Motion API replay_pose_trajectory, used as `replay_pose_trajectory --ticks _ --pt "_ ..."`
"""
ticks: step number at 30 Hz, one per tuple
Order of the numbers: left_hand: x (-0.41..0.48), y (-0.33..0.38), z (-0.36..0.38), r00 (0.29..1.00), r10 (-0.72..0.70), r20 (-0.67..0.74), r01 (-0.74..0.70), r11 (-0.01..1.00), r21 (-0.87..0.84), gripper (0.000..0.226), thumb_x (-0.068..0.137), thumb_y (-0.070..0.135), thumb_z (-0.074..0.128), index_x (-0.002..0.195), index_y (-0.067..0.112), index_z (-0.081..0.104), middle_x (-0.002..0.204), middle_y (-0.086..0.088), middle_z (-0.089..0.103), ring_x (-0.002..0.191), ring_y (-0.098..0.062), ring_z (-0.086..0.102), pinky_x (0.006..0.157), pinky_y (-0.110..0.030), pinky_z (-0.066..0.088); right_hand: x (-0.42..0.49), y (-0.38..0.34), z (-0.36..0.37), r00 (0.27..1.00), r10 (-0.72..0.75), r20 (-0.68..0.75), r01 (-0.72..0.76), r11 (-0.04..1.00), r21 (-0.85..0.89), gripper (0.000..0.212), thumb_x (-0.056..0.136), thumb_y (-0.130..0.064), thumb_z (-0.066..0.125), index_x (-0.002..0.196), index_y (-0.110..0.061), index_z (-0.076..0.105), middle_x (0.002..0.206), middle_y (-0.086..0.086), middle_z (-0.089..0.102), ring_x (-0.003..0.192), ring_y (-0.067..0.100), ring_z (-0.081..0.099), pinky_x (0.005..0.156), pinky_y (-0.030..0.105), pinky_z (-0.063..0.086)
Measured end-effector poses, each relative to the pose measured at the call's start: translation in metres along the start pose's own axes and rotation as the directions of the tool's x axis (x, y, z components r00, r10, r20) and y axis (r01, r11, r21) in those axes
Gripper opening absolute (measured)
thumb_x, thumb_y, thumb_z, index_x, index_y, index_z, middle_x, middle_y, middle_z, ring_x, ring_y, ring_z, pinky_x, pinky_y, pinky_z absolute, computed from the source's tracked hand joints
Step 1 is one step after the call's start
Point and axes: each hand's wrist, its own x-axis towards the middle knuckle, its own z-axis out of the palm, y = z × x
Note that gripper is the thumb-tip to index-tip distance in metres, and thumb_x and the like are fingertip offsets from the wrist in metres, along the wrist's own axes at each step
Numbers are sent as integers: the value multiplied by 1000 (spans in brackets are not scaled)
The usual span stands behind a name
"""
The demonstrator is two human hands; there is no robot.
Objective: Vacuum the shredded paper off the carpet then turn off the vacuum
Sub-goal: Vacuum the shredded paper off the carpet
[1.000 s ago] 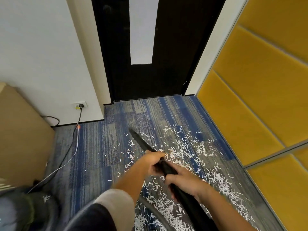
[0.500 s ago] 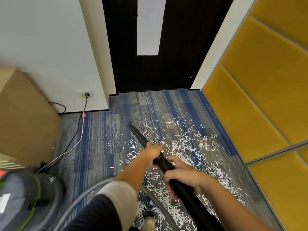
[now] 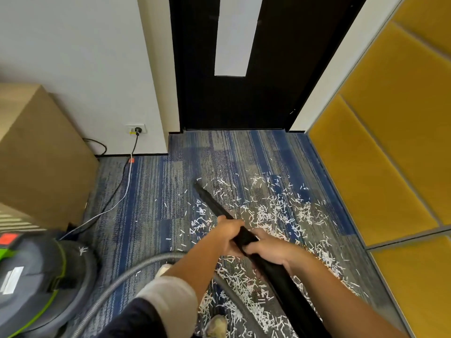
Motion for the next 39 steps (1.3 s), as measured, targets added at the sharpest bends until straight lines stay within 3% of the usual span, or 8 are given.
replay_pose_trajectory --ticks 3,7,12,17,21,30,36,39 --pt "2 4 -7 999 -22 23 21 1000 23 33 98 6 44 115 25 23 101 -15 52 73 -27 61 44 -40 55 4 3 1 999 51 18 -51 999 -7 38 92 -8 46 125 -19 30 81 14 51 46 18 54 39 25 47" --pt "2 5 -7 987 -113 114 106 992 64 26 99 6 44 114 17 26 103 -17 56 84 -27 64 63 -39 58 1 -1 -5 982 157 104 -155 988 -18 23 89 -20 52 106 -6 44 78 12 58 57 21 61 51 26 54" --pt "0 11 -5 976 -135 171 117 987 113 67 99 7 45 150 22 5 133 -22 47 105 -33 61 64 -43 58 21 -1 -7 998 63 25 -63 998 8 62 85 -8 61 124 -37 24 96 17 59 52 20 59 44 26 48" --pt "6 19 -15 974 -137 179 39 885 464 17 101 22 42 114 12 44 128 -12 56 112 -27 60 98 -42 49 29 -1 0 999 25 -44 -29 995 -96 51 80 -13 56 126 -29 41 94 13 60 66 23 57 56 31 49" --pt "8 27 -10 966 -169 197 25 815 578 28 101 24 38 123 9 47 129 -11 57 115 -25 59 100 -38 47 23 -2 -2 999 19 -49 -23 997 -75 38 85 -11 54 117 -30 44 94 11 60 64 20 57 49 26 48" --pt "16 37 0 967 -130 221 16 891 454 16 100 14 41 113 7 46 99 -10 58 88 -23 62 88 -33 54 26 -2 -16 996 -21 -89 9 992 -127 33 85 -14 52 114 -30 47 85 1 58 68 14 54 58 24 43" --pt "12 24 -13 977 -135 163 63 920 386 9 101 13 40 106 13 33 125 -18 54 105 -30 59 90 -38 53 32 4 1 997 -2 -72 -11 986 -169 49 77 -22 56 123 -34 43 93 5 58 77 21 56 65 33 51" --pt "17 20 -20 983 -133 125 84 937 338 14 101 10 38 115 8 40 105 -14 57 103 -29 59 83 -36 56 35 0 10 999 -9 -49 -1 983 -182 56 79 -23 56 131 -36 38 94 2 55 78 18 52 66 34 52"
